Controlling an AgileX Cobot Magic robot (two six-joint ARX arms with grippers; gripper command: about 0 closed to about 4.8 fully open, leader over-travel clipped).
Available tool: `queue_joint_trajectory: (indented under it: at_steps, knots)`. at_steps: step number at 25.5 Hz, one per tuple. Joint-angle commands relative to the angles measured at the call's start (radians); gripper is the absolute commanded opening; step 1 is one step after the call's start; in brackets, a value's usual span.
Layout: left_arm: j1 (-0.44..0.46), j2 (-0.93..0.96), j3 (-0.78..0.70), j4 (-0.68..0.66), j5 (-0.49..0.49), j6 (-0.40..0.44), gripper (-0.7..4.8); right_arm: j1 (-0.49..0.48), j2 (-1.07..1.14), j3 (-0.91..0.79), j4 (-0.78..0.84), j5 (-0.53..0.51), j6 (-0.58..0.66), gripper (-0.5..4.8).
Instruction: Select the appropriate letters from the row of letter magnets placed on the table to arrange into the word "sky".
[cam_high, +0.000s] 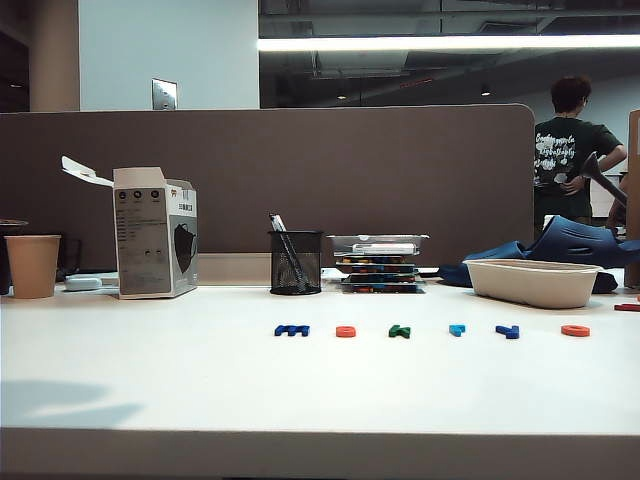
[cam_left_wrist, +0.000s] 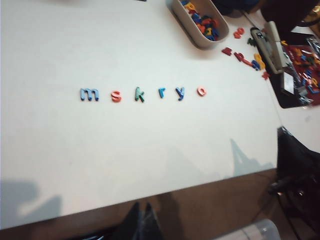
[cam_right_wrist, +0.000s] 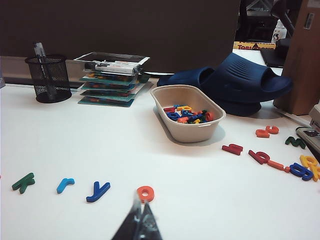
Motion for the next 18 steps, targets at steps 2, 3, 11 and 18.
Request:
queue_joint_trajectory:
  at_steps: [2, 3, 11, 18]
  knots:
    - [0.002, -0.006, 0.004, 0.032, -0.063, -0.002, -0.04, 0.002, 0.001, -0.003, 0.011, -0.008, 0.002, -0.05]
    - [0.002, -0.007, 0.004, 0.032, -0.063, -0.002, -0.04, 0.002, 0.001, -0.003, 0.014, -0.013, 0.002, -0.05]
    - [0.002, -0.005, 0.004, 0.032, -0.063, 0.009, -0.04, 0.002, 0.001, 0.002, 0.013, -0.022, 0.003, -0.05]
    - [0.002, -0.005, 0.004, 0.031, -0.063, 0.009, -0.04, 0.002, 0.004, 0.150, -0.154, 0.023, 0.005, -0.05]
